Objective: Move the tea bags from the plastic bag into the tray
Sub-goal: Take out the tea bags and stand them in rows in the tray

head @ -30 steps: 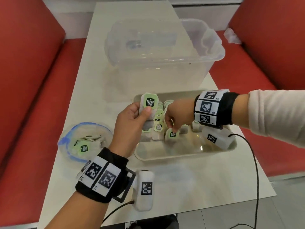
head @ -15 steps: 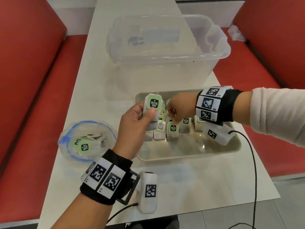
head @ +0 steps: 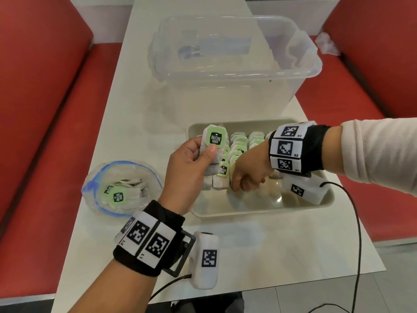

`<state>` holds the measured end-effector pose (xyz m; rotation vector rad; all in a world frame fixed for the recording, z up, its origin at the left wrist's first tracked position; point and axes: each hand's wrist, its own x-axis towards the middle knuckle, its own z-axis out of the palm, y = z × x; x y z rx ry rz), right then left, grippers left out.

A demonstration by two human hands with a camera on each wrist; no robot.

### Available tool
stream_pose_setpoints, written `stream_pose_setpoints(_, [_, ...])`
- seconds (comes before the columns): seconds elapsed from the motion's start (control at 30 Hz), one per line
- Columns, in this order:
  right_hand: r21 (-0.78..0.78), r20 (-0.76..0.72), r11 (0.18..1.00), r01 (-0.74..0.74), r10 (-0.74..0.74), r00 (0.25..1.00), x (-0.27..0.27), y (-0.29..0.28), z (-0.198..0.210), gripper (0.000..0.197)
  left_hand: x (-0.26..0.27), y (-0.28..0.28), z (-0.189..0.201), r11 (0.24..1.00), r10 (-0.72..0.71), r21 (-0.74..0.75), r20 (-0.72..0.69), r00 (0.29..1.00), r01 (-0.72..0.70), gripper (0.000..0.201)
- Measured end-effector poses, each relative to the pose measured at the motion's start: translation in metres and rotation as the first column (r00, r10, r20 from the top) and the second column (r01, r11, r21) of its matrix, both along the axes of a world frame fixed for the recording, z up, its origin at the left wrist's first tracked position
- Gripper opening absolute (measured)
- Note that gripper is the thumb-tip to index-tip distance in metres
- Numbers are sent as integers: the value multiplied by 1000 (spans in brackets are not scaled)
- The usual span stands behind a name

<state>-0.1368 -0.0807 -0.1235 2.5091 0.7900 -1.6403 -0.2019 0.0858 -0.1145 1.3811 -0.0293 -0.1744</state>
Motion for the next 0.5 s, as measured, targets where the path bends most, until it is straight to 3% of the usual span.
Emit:
stream_pose_setpoints(0.23, [-12, -12, 999, 51, -51, 999, 3, -3, 10, 49, 0, 0, 0, 1000, -5, 12, -8, 1000, 5, 13])
stream_pose_setpoints(0.37, [165, 117, 971, 174, -195, 974, 4, -10, 61, 31, -1, 0, 8, 999, -23, 37, -15, 1000, 24, 12])
stream_pose_setpoints(0.5, [590, 240, 733, 339, -560, 793, -7, -12, 108, 32, -2, -2, 11, 992, -21, 124, 24, 999, 18, 8])
